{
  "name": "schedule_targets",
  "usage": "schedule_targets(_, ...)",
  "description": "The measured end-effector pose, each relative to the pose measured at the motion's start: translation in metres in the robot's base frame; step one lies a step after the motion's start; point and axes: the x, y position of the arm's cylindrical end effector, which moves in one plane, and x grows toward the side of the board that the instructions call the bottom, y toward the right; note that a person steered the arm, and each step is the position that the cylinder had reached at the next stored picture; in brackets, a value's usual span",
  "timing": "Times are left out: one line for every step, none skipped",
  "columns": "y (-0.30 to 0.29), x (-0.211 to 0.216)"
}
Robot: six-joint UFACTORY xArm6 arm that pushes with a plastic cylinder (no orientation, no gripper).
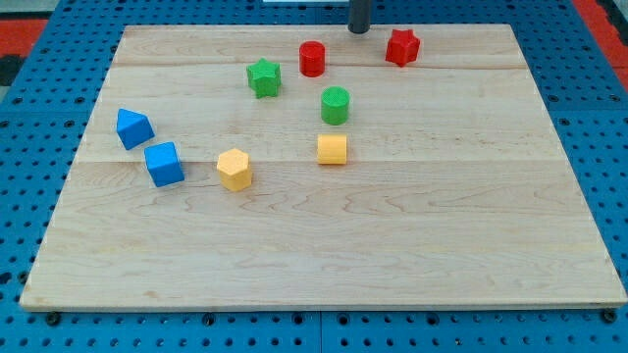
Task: Push the red circle up a bit
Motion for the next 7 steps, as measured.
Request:
schedule_targets(0.013, 0.017)
schedule_targets(0.046, 0.028)
schedule_targets(0.058, 0.042)
schedule_targets(0.056, 0.018)
schedule_targets(0.094, -0.002)
schedule_targets(0.184, 0.031)
schedule_targets(0.237, 0.106)
